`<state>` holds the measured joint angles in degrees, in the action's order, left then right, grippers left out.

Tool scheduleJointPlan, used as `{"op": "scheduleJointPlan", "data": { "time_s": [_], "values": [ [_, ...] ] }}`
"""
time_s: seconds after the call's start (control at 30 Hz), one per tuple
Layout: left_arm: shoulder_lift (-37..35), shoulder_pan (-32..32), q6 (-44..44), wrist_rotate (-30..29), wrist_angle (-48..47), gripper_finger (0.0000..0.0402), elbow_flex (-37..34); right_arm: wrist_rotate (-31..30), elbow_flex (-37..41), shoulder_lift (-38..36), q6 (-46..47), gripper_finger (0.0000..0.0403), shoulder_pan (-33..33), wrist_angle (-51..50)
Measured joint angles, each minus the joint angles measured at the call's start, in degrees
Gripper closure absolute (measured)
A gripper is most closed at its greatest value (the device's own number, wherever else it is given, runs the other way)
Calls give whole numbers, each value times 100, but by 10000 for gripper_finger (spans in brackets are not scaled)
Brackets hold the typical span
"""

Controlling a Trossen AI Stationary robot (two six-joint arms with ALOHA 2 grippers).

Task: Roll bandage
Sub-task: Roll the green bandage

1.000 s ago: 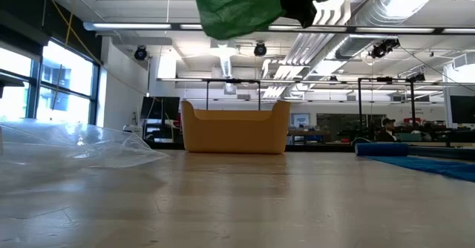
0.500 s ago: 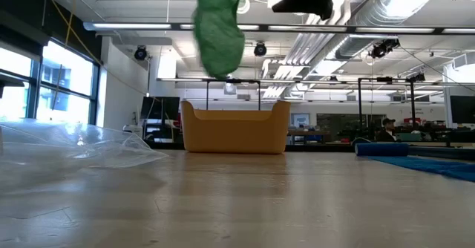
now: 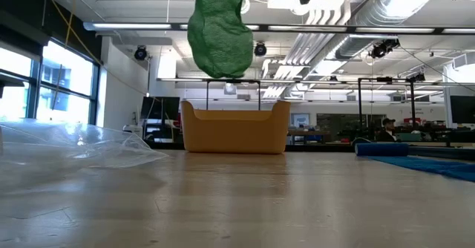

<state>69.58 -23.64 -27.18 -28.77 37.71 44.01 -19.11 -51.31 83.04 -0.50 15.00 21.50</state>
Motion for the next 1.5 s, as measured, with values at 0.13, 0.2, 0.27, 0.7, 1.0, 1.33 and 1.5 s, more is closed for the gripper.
{"op": "scheduleJointPlan", "data": {
  "time_s": [0.13,0.2,0.27,0.7,1.0,1.33,1.5],
  "values": [
    [0,0,0,15,-3,396,0,-439,0,218,-84,170,-91,302],
    [0,0,0,55,-9,396,0,-621,0,247,7,177,-168,330],
    [0,0,2,195,-9,396,0,-531,0,247,212,189,-272,321],
    [-46,-48,149,-501,644,396,0,675,0,552,186,391,-516,33],
    [-323,-81,114,-643,456,396,0,1278,4,1273,313,402,-617,-81],
    [-330,-85,256,-620,-281,396,0,530,4,-243,322,400,-228,-1938],
    [-323,-83,463,-599,-554,396,0,269,2,-616,177,368,-196,-2356]
  ]
}}
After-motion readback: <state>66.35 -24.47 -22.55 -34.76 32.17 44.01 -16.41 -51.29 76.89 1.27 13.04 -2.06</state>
